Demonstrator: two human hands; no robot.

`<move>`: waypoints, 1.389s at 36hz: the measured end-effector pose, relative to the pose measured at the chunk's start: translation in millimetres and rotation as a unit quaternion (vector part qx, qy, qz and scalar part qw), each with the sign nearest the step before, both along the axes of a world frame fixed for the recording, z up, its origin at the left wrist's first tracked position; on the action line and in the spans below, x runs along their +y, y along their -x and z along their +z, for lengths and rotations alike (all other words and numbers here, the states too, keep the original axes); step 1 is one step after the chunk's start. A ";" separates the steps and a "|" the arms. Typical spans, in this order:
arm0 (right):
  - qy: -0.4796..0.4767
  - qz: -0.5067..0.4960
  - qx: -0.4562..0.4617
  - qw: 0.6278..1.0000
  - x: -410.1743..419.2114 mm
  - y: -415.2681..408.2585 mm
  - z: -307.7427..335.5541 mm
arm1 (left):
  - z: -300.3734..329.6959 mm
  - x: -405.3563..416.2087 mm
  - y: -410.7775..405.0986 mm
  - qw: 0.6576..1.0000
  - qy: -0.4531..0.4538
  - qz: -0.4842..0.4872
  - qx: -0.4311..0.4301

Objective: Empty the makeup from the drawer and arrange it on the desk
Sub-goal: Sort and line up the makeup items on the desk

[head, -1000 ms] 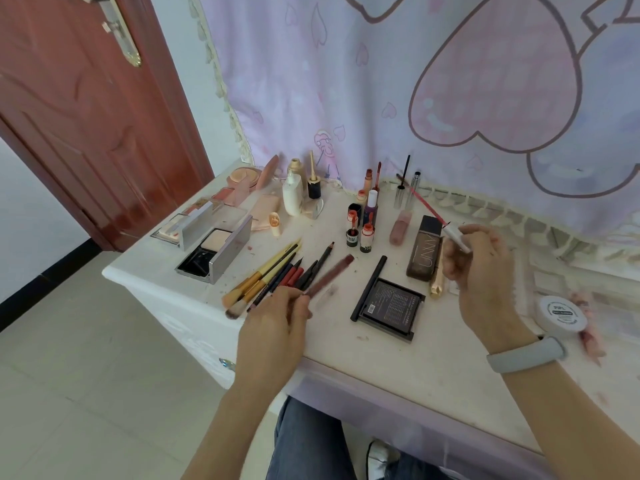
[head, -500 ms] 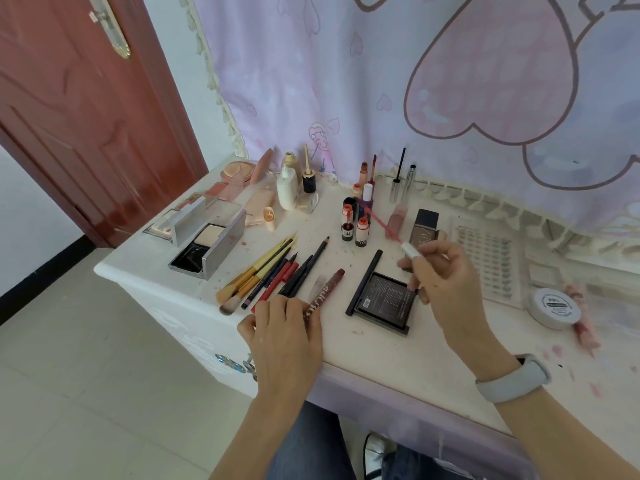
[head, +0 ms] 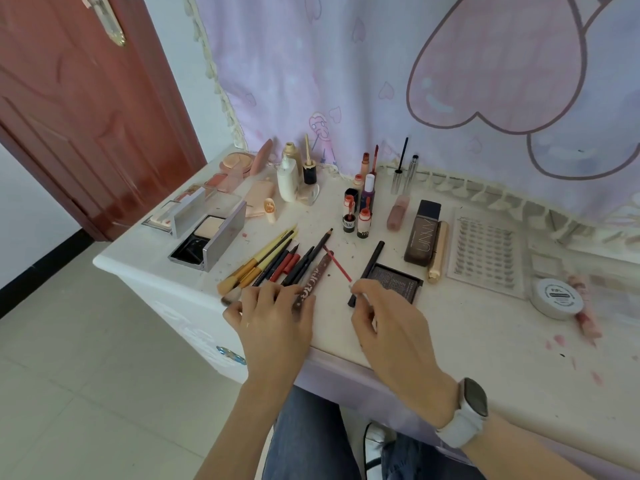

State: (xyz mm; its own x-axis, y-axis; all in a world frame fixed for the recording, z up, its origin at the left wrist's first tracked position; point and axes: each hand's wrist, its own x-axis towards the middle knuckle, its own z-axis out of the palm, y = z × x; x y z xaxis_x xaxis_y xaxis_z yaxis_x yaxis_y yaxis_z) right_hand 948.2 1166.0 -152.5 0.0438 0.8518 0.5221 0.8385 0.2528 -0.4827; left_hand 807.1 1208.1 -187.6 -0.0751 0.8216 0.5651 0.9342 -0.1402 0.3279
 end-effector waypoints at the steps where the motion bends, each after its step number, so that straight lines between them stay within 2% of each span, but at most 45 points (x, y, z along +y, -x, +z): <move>1: -0.003 -0.003 -0.012 1.000 -0.3 2.8 -0.5 | 0.1 -1.0 0.9 1.000 -0.005 -0.005 -0.003; 11: -0.028 -0.012 -0.007 1.000 -1.1 15.4 -15.4 | -0.5 -1.2 6.6 0.999 -0.013 -0.030 -0.019; 17: -0.027 0.034 0.004 0.999 -4.6 17.4 -16.3 | -0.1 -1.2 8.1 0.999 0.003 -0.037 -0.019; 24: 0.014 0.060 -0.006 0.998 1.0 18.2 -12.0 | -0.2 -0.9 11.1 0.999 0.004 -0.045 -0.020; 35: 0.048 0.088 -0.076 0.992 7.7 19.3 -15.2 | -1.3 2.1 14.4 0.996 -0.021 -0.082 -0.005; 50: 0.081 0.092 -0.157 0.980 11.7 17.6 -16.8 | -5.0 1.7 16.1 0.996 -0.013 -0.084 -0.006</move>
